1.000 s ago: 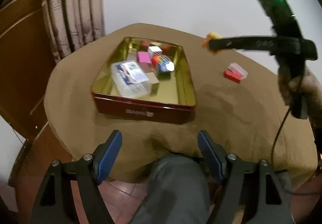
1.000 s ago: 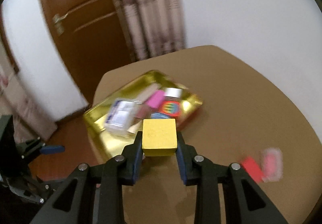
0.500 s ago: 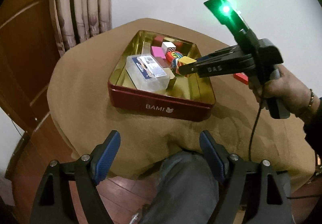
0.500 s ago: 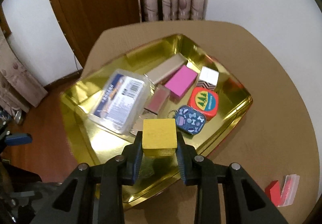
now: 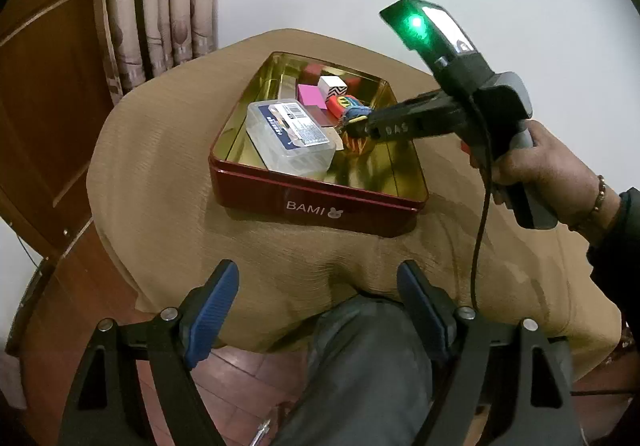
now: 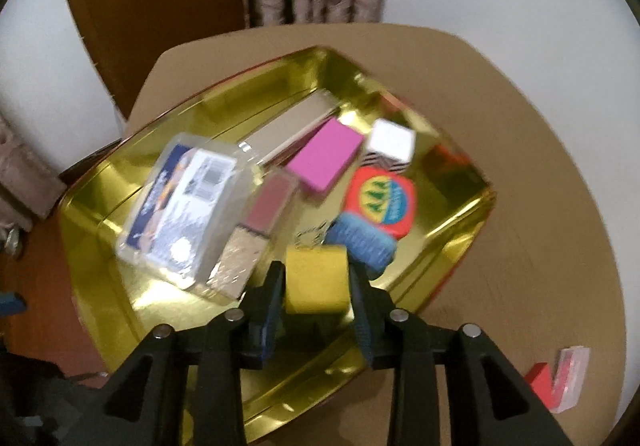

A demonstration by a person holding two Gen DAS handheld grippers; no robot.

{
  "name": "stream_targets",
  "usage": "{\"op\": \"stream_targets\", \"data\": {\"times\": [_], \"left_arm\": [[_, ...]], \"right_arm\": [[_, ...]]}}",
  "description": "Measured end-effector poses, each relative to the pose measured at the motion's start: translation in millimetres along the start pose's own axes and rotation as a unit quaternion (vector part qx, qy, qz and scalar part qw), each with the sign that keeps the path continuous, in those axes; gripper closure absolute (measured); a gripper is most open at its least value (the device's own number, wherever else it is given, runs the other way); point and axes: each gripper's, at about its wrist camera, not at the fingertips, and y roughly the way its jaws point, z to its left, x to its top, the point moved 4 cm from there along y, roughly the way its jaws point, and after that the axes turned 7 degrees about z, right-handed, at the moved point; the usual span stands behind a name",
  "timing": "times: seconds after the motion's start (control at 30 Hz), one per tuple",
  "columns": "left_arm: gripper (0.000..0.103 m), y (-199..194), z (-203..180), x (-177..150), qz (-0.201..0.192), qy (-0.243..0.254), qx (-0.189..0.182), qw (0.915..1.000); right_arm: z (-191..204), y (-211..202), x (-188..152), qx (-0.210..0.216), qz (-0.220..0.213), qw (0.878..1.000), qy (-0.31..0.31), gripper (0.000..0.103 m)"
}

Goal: Organize rigid objects
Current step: 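Carry the yellow cube into the tin beside the blue pouch and release, then move the left gripper to the red block and grasp it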

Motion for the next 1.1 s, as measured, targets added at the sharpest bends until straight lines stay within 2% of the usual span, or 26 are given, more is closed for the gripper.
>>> {"op": "stream_targets", "data": {"times": [0.17,0.2,0.27,0.37,0.4,0.43,0.57,0.67,0.77,0.83,0.93,0.97,1.0,1.03,1.1], "left_arm": [[0.024,2,0,0,0.001,0.003,0.005,1.0],[0.024,2,0,-1,-0.001,0.004,0.007,1.0],[0.024,2,-1,-1,-0.003,0.008,0.008,0.9999],[0.024,0,-7,-3,-0.006,0.019,0.002,0.9998],[0.024,-1,-12,-4,-0.006,0.027,-0.002,0.9996],[0.024,-2,-16,-4,-0.007,0.035,-0.006,0.9993],[0.024,-7,-46,-5,-0.01,0.096,-0.022,0.9951],[0.023,-11,-71,5,-0.019,0.138,-0.038,0.9895],[0.022,-11,-107,24,-0.018,0.193,-0.059,0.9793],[0.022,-7,-134,42,-0.014,0.235,-0.082,0.9685],[0.022,2,-173,69,-0.022,0.303,-0.095,0.9479],[0.022,7,-186,76,-0.022,0.33,-0.099,0.9384],[0.022,14,-202,85,-0.027,0.366,-0.098,0.9252],[0.022,18,-209,89,-0.03,0.384,-0.099,0.9174],[0.021,35,-230,98,-0.027,0.437,-0.098,0.8938]], "right_arm": [[-13,-31,-5,0.009,-0.07,0.997,0.03,0.065],[-22,-47,-12,0.005,-0.105,0.993,0.05,0.065],[-42,-68,-27,-0.01,-0.141,0.986,0.09,0.064],[-91,-94,-87,-0.075,-0.178,0.963,0.189,0.058],[-104,-96,-106,-0.097,-0.177,0.957,0.21,0.05],[-118,-96,-126,-0.12,-0.173,0.95,0.23,0.048],[-187,-87,-225,-0.168,-0.112,0.925,0.322,0.047],[-216,-87,-273,-0.195,-0.086,0.909,0.358,0.047],[-232,-87,-306,-0.193,-0.08,0.898,0.388,0.047],[-238,-85,-322,-0.191,-0.082,0.892,0.401,0.047],[-241,-79,-335,-0.173,-0.084,0.889,0.416,0.047],[-243,-79,-337,-0.165,-0.09,0.887,0.421,0.047],[-244,-81,-340,-0.159,-0.1,0.885,0.426,0.047],[-246,-81,-342,-0.155,-0.105,0.883,0.43,0.047],[-246,-76,-343,-0.144,-0.104,0.881,0.438,0.047]]}}
